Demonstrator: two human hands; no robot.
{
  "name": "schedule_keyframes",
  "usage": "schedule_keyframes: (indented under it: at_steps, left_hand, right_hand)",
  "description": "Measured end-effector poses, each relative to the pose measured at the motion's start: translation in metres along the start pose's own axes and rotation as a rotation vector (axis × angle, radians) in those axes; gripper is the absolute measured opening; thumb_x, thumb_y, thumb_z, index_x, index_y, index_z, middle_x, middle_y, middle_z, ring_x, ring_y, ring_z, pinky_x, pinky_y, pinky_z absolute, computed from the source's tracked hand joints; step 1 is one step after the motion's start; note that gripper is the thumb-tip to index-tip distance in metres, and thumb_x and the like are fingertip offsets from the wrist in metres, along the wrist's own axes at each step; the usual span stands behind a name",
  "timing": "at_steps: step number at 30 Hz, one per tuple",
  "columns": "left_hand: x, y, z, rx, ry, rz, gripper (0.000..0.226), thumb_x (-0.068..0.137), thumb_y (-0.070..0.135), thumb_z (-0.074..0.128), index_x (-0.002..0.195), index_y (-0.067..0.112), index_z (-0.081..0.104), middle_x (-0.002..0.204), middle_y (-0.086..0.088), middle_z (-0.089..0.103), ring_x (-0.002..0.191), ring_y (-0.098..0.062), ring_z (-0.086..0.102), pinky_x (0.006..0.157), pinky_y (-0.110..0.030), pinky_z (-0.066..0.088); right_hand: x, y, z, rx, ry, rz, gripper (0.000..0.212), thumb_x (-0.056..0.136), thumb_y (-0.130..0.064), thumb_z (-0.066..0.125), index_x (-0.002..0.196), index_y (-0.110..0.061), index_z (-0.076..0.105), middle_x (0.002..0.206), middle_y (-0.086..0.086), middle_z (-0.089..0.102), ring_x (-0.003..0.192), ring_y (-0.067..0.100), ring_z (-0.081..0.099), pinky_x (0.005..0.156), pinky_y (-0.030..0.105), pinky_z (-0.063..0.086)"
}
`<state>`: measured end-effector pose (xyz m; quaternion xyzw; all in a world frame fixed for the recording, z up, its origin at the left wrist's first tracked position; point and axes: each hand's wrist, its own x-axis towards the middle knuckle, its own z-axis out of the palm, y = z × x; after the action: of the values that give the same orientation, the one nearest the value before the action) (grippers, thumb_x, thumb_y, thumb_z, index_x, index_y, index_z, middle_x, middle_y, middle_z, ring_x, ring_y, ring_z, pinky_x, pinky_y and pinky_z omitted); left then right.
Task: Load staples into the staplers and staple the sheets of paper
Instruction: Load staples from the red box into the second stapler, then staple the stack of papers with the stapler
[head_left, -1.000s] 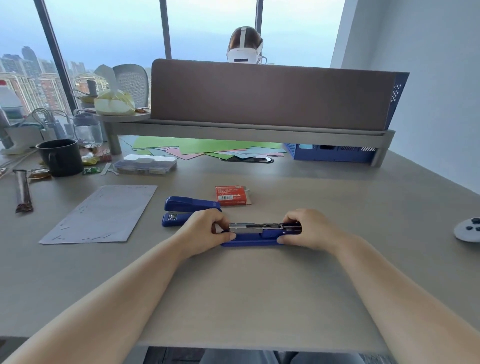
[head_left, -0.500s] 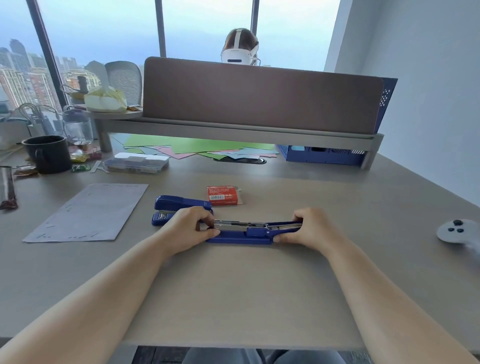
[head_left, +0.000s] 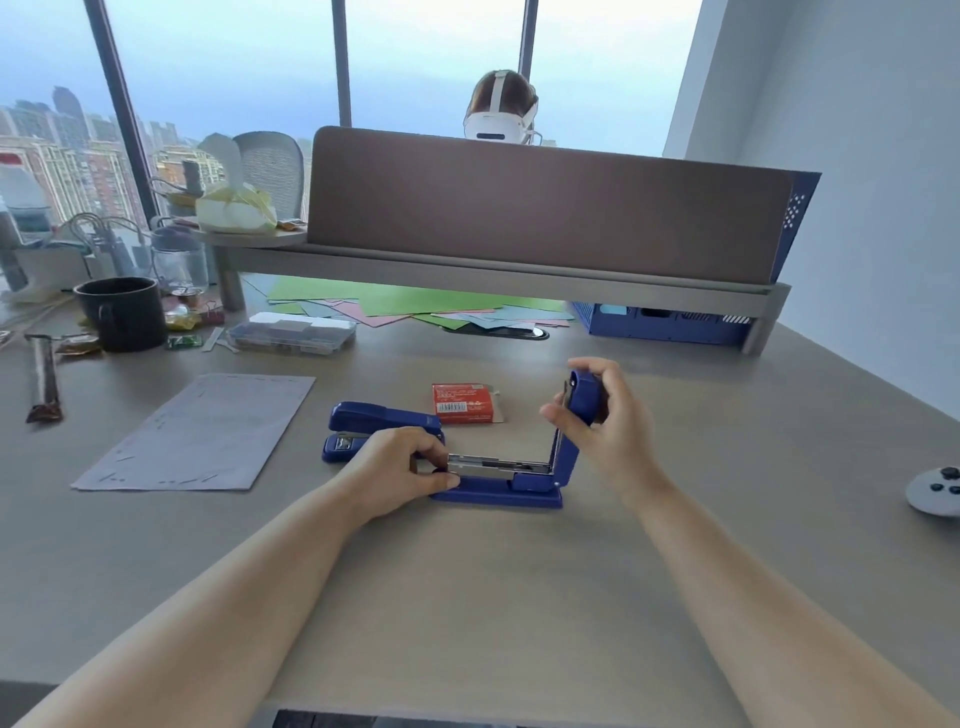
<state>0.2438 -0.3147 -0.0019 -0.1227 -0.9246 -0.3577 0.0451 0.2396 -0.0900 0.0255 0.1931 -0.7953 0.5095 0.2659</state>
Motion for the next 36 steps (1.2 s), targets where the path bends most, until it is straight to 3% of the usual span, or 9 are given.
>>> schedule_keyframes:
  at_steps: [5,8,12,15,18,22,27,32,36]
  left_hand:
    - [-0.001,0.0,-0.002,0.042,-0.006,0.008,0.015,0.073,0.028,0.075,0.083,0.021,0.066,0.073,0.017,0.055,0.065,-0.003,0.052,0.058,-0.012,0.038]
    - [-0.001,-0.002,-0.006,0.1,0.01,-0.054,0.022,0.069,0.037,0.077,0.077,0.02,0.065,0.07,0.012,0.057,0.066,-0.009,0.054,0.058,-0.018,0.041]
    - [-0.001,-0.005,-0.011,0.181,-0.028,-0.097,0.026,0.067,0.043,0.076,0.073,0.022,0.063,0.067,0.01,0.057,0.064,-0.009,0.054,0.058,-0.02,0.042]
    - [-0.001,-0.01,-0.019,0.164,-0.086,-0.108,0.02,0.067,0.035,0.078,0.069,0.024,0.062,0.064,0.013,0.055,0.06,-0.005,0.049,0.056,-0.018,0.039]
    - [0.0,-0.016,-0.028,0.141,-0.093,-0.106,0.02,0.068,0.024,0.079,0.064,0.025,0.06,0.064,0.011,0.055,0.062,-0.007,0.051,0.061,-0.018,0.043]
    - [-0.003,-0.022,-0.041,0.177,-0.097,-0.134,0.013,0.072,0.018,0.075,0.068,0.021,0.063,0.064,0.013,0.055,0.062,-0.006,0.051,0.057,-0.012,0.039]
    - [-0.008,-0.032,-0.063,0.267,-0.054,-0.286,0.02,0.075,0.035,0.071,0.071,0.018,0.062,0.073,0.002,0.057,0.071,-0.015,0.051,0.061,-0.025,0.042]
    - [-0.021,-0.062,-0.086,0.496,0.132,-0.436,0.042,0.083,0.045,0.059,0.115,0.018,0.057,0.12,-0.007,0.055,0.111,-0.026,0.05,0.095,-0.038,0.044]
    - [-0.028,-0.101,-0.11,0.581,0.128,-0.713,0.061,0.087,0.053,0.043,0.132,0.012,0.04,0.137,-0.015,0.042,0.126,-0.034,0.038,0.104,-0.048,0.037]
  right_hand:
    - [0.008,-0.007,0.038,-0.002,-0.313,-0.001,0.025,0.082,-0.016,0.066,0.098,-0.023,0.049,0.087,-0.015,0.053,0.077,-0.004,0.055,0.067,0.007,0.044]
    - [0.013,-0.003,0.049,-0.088,-0.464,0.012,0.02,0.077,-0.024,0.071,0.09,-0.024,0.056,0.085,-0.002,0.061,0.078,0.017,0.058,0.072,0.027,0.047]
    - [0.015,-0.006,0.057,-0.259,-0.718,0.059,0.018,0.079,-0.035,0.067,0.083,-0.019,0.062,0.077,-0.001,0.059,0.07,0.014,0.052,0.061,0.022,0.038]
    - [0.02,-0.009,0.064,-0.338,-0.744,0.134,0.045,0.084,-0.054,0.049,0.054,-0.021,0.044,0.055,-0.003,0.042,0.053,0.014,0.039,0.058,0.031,0.031]
    - [0.024,-0.013,0.071,-0.317,-0.738,0.29,0.06,0.089,-0.06,0.023,0.06,-0.019,0.057,0.058,-0.001,0.044,0.058,0.016,0.041,0.065,0.032,0.033]
    - [0.024,-0.011,0.084,-0.421,-0.745,0.344,0.062,0.094,-0.054,0.018,0.083,-0.015,0.066,0.086,0.007,0.06,0.082,0.025,0.054,0.082,0.035,0.04]
    - [0.021,-0.01,0.089,-0.423,-0.744,0.318,0.054,0.096,-0.049,0.019,0.055,-0.022,0.043,0.064,-0.001,0.045,0.063,0.016,0.044,0.074,0.033,0.034]
    - [0.017,-0.031,0.104,-0.426,-0.777,0.237,0.058,0.092,-0.057,0.02,0.052,-0.019,0.039,0.057,0.0,0.044,0.061,0.018,0.044,0.068,0.032,0.036]
    - [0.015,-0.046,0.126,-0.408,-0.8,0.159,0.058,0.092,-0.055,0.021,0.049,-0.021,0.037,0.054,-0.001,0.041,0.054,0.014,0.04,0.055,0.028,0.029]
